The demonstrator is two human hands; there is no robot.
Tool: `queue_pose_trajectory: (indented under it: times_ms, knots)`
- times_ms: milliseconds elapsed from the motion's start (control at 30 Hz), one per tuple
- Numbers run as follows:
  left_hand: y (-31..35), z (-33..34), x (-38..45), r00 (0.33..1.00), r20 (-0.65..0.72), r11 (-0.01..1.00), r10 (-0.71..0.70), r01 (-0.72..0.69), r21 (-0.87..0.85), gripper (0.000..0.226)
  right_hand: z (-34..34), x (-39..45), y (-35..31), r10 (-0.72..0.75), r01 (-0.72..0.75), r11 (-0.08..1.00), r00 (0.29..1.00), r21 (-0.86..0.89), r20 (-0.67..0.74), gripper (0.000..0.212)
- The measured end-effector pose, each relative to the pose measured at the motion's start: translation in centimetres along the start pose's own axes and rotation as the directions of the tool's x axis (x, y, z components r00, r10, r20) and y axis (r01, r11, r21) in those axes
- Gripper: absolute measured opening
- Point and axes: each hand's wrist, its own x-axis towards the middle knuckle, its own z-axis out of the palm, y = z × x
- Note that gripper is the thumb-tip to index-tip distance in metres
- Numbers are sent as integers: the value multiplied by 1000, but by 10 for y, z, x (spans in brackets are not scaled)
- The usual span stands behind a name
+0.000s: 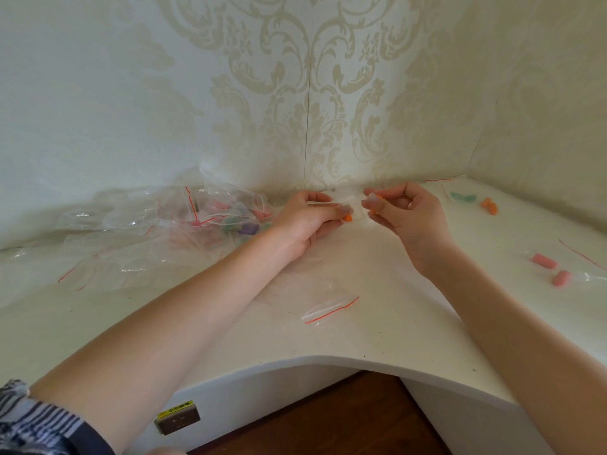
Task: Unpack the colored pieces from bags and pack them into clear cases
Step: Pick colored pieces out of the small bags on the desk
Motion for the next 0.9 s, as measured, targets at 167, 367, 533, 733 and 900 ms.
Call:
queue_pose_trajectory:
  times_ms: [167, 367, 533, 733, 900]
  knots:
    - [0, -1, 0, 999, 41, 998, -4, 2, 58, 33, -2, 0, 2, -59, 58, 971, 998, -234, 3, 11]
    - [0, -1, 0, 995, 97, 997, -1, -7, 79, 29, 4, -3, 4, -114, 111, 936, 993, -334, 11, 12]
    - [1, -2, -1, 986, 166, 994, -20, 2, 105, 21, 4, -4, 7, -156, 139, 886, 988, -442, -3, 13]
    - [3, -1, -2, 975, 214, 997, -68, 59, 48, 16, 12, -4, 11, -145, 97, 895, 986, -436, -79, 34]
    - [2, 2, -3, 976, 200, 996, -86, 91, -18, 18, 13, -1, 7, 138, -142, 982, 990, -127, -38, 17]
